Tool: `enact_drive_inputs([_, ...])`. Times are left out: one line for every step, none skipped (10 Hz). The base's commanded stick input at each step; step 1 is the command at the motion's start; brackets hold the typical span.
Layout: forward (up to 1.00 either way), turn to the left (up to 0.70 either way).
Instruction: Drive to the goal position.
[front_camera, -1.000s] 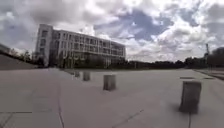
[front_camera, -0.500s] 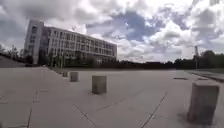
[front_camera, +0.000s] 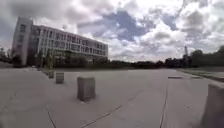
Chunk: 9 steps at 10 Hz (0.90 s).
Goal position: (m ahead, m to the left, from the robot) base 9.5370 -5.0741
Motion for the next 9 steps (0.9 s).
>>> enact_drive_inputs([1.0,-0.36])
enact_drive_inputs([1.0,-0.4])
enact_drive_inputs([1.0,-0.4])
enact_drive_inputs([1.0,-0.4])
enact_drive_inputs([1.0,-0.4])
enact_drive_inputs([1.0,-0.4])
enact_drive_inputs([1.0,-0.4])
enact_drive_inputs([1.0,-0.24])
enact_drive_inputs([1.0,0.04])
